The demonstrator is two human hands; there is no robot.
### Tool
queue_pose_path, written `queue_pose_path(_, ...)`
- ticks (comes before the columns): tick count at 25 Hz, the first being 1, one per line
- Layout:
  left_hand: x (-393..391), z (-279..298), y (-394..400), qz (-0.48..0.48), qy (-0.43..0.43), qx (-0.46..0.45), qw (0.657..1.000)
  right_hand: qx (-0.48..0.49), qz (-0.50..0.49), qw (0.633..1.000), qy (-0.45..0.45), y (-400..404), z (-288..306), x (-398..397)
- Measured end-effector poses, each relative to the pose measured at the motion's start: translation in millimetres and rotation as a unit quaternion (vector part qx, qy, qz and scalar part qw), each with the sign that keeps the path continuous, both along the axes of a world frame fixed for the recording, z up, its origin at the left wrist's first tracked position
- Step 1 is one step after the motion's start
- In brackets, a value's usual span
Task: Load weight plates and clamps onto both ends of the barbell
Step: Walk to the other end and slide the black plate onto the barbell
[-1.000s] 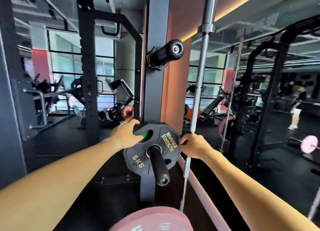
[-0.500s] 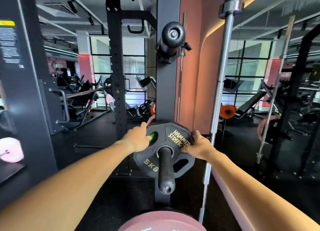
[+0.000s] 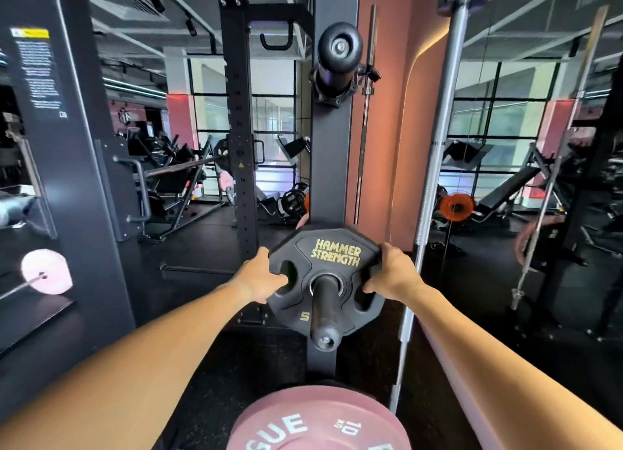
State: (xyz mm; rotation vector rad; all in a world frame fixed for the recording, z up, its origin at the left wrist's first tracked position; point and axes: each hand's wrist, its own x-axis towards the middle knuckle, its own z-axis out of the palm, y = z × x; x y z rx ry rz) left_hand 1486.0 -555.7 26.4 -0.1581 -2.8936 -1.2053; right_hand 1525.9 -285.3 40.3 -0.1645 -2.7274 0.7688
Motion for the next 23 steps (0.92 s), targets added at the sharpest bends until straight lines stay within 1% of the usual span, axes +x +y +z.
queue_pose_path(4,19.9,2.3,-5.3,-0.006,0.021,-0.026,0.999,-0.013,-0.02,1.0,0.008,-8.1,-7.3,20.9)
queue_pose_path(7,38.1,8.5,-9.2,-0.029,0.027,-0.051,0.998,-0.001,-0.031,0.999,0.019,-11.5,-5.9,39.3)
queue_pose_path(10,65.0,19.5,-15.6,-0.067,0.028,-0.063,0.995,-0.005,-0.032,0.999,-0.001,-15.0,-2.3,68.5)
queue_pose_path(13,101.6,27.5,-26.5,-0.109,0.042,-0.086,0.989,-0.002,-0.053,0.998,-0.025,-26.7,1.0,117.1)
queue_pose_path(15,126.7,25.9,-32.9,-0.135,0.039,-0.082,0.987,-0.004,-0.071,0.997,-0.043,-36.2,0.4,151.7)
queue_pose_path(17,156.1,21.2,-47.5,-0.157,0.033,-0.074,0.984,-0.012,-0.094,0.994,-0.06,-54.8,-3.2,190.7)
queue_pose_path(20,198.4,13.7,-80.4,-0.17,0.035,-0.09,0.981,-0.023,-0.104,0.992,-0.066,-88.5,-12.4,239.4)
queue_pose_path(23,228.6,20.5,-123.1,-0.157,0.038,-0.087,0.983,0.001,-0.092,0.994,-0.053,-126.8,-8.9,261.9)
